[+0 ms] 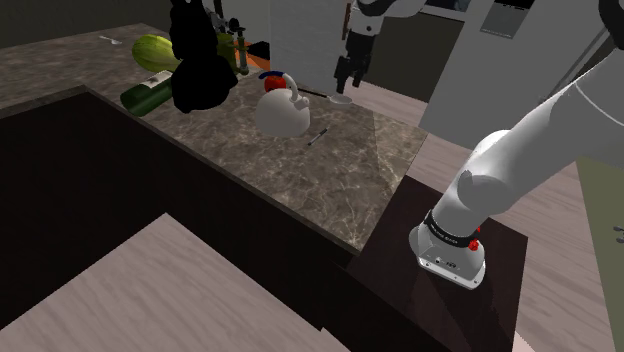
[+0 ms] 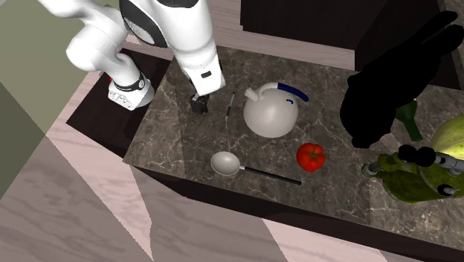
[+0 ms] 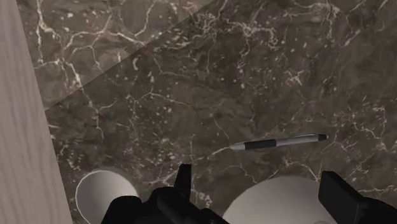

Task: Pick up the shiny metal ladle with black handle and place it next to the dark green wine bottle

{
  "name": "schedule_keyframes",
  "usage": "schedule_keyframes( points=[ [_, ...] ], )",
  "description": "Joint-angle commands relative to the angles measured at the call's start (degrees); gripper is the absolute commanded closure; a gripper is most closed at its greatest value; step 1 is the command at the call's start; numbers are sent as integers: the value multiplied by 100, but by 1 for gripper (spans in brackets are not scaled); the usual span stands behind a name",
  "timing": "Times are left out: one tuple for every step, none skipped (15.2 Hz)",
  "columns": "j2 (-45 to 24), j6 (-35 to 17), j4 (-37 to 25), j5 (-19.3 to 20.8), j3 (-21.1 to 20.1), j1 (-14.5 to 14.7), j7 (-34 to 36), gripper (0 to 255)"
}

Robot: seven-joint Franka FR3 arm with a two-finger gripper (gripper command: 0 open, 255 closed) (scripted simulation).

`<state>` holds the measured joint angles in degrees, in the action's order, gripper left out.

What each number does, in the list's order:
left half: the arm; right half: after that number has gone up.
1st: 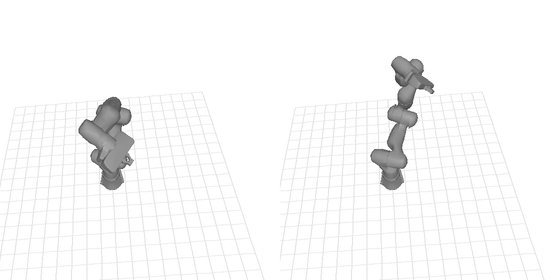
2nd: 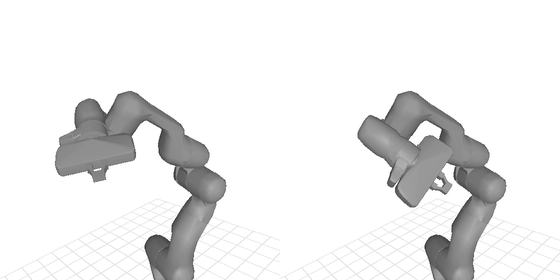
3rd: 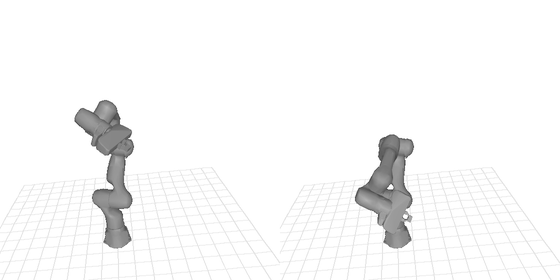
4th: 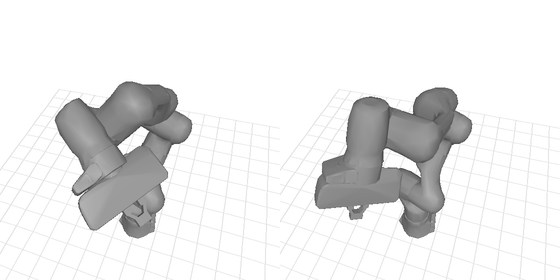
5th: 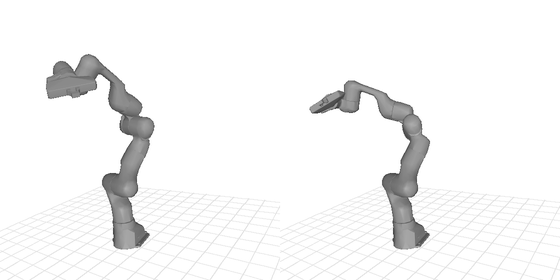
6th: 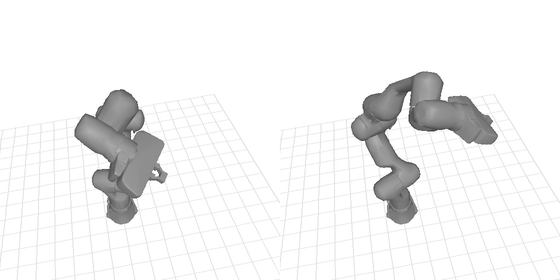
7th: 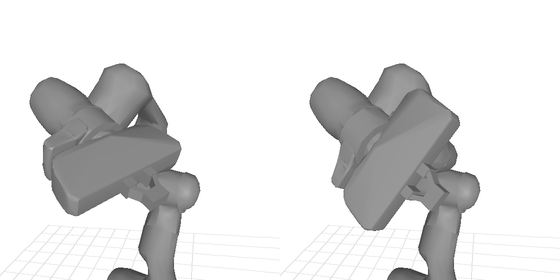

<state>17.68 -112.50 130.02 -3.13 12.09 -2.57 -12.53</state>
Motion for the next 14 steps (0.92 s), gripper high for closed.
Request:
schedule_keyframes(
  points=[
    [-426, -218, -239, -67, 131, -7, -266, 0],
    [-631, -312, -359, -113, 187, -11, -393, 0],
    [-838, -400, -488, -167, 241, -16, -521, 0],
    [-1047, -480, -625, -227, 290, -23, -651, 0],
    [-1259, -553, -769, -294, 336, -34, -781, 0],
    [-1472, -618, -922, -367, 377, -47, -911, 0],
    [-1687, -675, -1083, -445, 412, -65, -1040, 0],
    [-1904, -725, -1253, -527, 439, -90, -1169, 0],
    [-2122, -766, -1431, -612, 463, -117, -1296, 0],
    [-2342, -799, -1617, -699, 479, -151, -1420, 0],
    [-2563, -825, -1812, -787, 489, -191, -1540, 0],
    [-2784, -842, -2016, -874, 493, -236, -1656, 0],
    [-3007, -852, -2230, -960, 492, -285, -1767, 0],
    [-3232, -854, -2453, -1043, 485, -340, -1872, 0]
  ],
)
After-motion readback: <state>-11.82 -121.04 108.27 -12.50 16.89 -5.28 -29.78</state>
